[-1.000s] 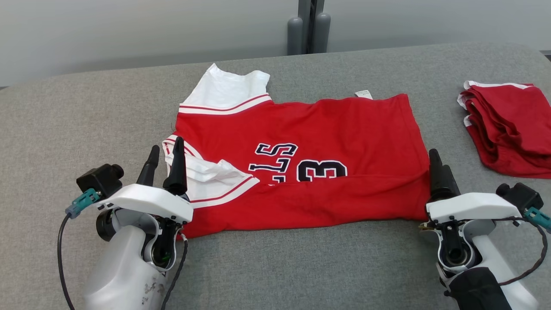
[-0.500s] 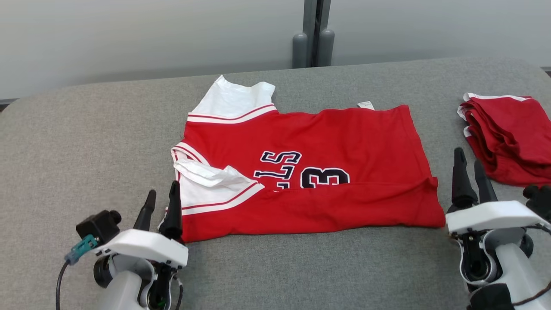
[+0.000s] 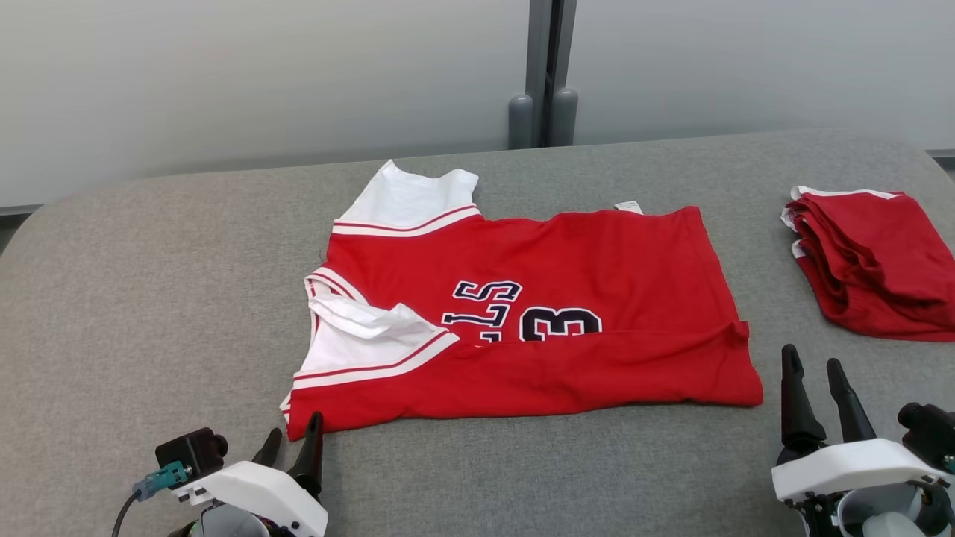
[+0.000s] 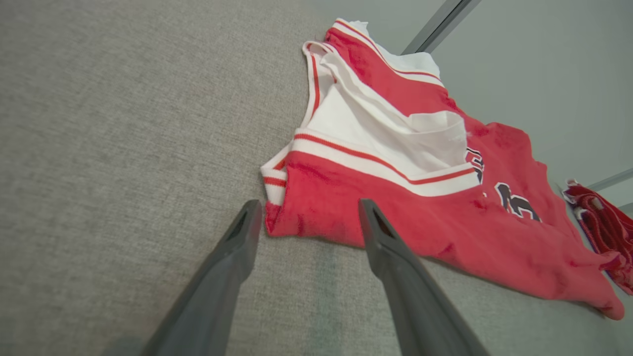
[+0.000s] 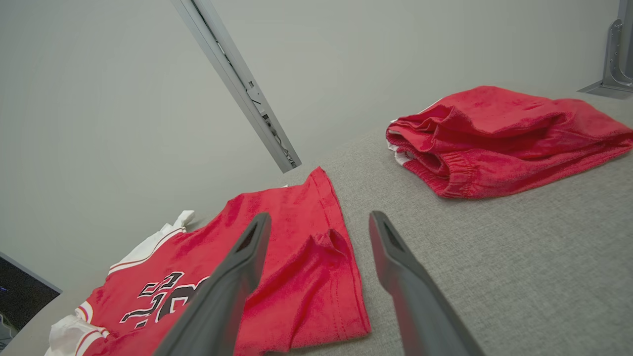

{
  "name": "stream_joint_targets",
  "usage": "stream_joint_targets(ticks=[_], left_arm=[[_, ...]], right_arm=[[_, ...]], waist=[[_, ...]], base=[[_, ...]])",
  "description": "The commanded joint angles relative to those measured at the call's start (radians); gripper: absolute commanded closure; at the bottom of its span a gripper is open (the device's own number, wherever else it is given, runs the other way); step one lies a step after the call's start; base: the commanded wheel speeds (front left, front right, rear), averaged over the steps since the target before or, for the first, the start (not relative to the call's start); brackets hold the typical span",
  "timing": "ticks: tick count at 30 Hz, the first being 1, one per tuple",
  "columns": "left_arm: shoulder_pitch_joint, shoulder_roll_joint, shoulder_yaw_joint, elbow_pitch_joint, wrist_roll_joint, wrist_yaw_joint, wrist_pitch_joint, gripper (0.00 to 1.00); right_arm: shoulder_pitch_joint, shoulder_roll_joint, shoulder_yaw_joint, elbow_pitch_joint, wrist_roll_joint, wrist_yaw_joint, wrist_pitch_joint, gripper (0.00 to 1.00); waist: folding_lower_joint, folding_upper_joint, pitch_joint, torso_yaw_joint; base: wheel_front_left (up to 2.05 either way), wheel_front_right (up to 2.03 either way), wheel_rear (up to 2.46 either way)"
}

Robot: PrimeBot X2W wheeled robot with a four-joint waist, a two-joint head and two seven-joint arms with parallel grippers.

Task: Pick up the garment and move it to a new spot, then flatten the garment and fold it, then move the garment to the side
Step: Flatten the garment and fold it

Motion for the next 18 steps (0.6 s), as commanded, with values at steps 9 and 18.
stream_joint_targets(ticks=[9,18], left_arm=[[-0.024,0.015,0.019,0.026,-0.018,0.070,0.047,0.00],[-0.044,0.010,0.010,0.057,-0.030,0.061,0.068,1.00]], right_arm=[[0.005,-0.004,0.039,-0.004,-0.006,0.002,-0.001,0.00],[-0.013,-0.004,0.036,0.042,-0.053,0.002,0.010,0.00]], waist=[[0.0000,0.0000,0.030,-0.048],[0.0000,0.0000,0.051,-0.076]], base=[[0.00,0.00,0.00],[0.00,0.00,0.00]])
